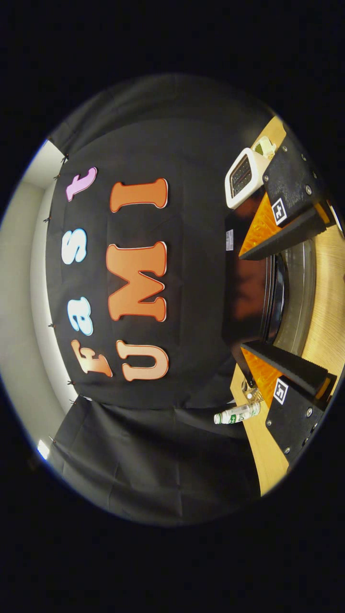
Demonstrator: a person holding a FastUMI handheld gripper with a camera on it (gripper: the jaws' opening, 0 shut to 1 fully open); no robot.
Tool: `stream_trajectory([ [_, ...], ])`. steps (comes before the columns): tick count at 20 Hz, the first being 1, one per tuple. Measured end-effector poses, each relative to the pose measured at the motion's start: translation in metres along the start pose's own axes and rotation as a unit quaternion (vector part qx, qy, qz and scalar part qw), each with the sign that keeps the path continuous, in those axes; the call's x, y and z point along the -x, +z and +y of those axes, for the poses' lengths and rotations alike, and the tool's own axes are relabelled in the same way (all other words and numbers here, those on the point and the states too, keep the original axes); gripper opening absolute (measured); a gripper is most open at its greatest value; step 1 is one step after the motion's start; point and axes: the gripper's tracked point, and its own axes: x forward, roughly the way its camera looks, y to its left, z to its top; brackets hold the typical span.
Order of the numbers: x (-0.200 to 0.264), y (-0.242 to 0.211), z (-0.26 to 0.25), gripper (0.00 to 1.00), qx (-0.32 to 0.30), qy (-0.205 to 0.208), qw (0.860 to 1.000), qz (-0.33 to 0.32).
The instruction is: Open the toaster oven, put the food inside, and close the toaster oven door.
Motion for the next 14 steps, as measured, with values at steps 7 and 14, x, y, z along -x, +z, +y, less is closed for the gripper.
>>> stream_trajectory([
  [7, -0.036, -0.036, -0.001, 1.0, -0.004, -0.021, 0.999, 0.027],
  [14, -0.006, -0.038, 0.004, 0.95, -0.029, -0.021, 0.999, 0.002],
])
